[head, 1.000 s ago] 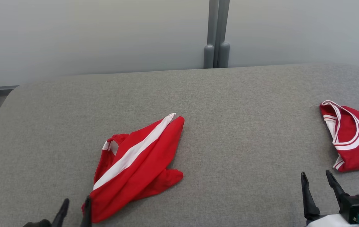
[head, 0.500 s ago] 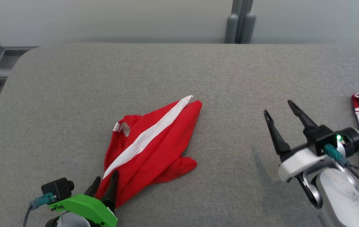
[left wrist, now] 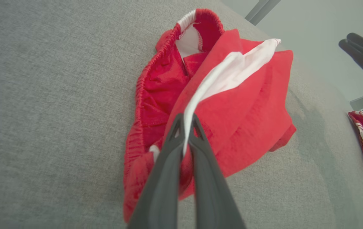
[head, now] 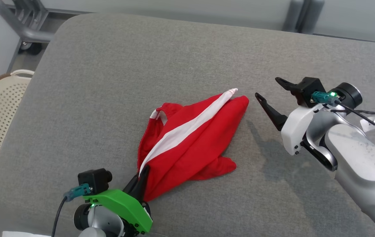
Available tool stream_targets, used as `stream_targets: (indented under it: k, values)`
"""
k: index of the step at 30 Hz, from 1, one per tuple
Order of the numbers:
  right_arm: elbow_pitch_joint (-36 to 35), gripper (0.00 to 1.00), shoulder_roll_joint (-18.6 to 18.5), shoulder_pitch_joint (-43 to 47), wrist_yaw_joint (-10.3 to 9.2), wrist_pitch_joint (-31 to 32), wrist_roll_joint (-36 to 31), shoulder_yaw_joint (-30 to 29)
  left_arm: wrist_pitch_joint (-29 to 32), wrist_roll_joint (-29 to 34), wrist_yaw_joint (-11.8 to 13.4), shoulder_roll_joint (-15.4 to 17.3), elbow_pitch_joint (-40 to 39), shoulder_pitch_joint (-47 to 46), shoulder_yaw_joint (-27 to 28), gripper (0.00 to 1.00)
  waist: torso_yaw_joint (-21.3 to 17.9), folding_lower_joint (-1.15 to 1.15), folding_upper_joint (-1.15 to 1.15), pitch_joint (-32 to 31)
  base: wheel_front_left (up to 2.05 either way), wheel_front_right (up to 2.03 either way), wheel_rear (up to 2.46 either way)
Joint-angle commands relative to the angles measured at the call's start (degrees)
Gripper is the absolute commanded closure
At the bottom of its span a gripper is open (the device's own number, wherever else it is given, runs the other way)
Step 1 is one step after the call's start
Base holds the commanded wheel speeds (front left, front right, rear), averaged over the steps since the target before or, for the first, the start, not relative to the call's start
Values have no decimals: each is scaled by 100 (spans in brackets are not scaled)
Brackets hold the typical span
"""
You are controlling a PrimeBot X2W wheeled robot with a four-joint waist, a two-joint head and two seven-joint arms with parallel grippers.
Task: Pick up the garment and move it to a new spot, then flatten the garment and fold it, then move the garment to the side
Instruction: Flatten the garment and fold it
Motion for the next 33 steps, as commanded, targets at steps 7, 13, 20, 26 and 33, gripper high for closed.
stream_targets:
  k: [7, 13, 20, 26, 33]
  values:
    - [426, 0, -145, -464, -7, -45, 578, 728, -69, 90, -48, -33, -109, -115, -116, 100, 443, 0, 0, 154, 0, 0, 0]
    - [825, 0, -13, -759, -8, -186, 978, 1185, -84, 89, -80, -56, -114, -152, -232, 100, 543, 0, 0, 224, 0, 0, 0]
    - [1288, 0, 195, -1044, -8, -303, 1193, 1603, -133, 64, -106, -100, -85, -243, -331, 100, 622, 0, 0, 294, 0, 0, 0]
    - [1741, 0, 352, -1249, -8, -476, 1379, 1851, -136, 39, -134, -126, -22, -357, -440, 100, 714, 0, 0, 360, 0, 0, 0]
    - [2009, 51, 442, -1355, -8, -576, 1630, 2096, -145, -7, -156, -104, 32, -453, -442, 100, 726, 0, 0, 397, 0, 0, 0]
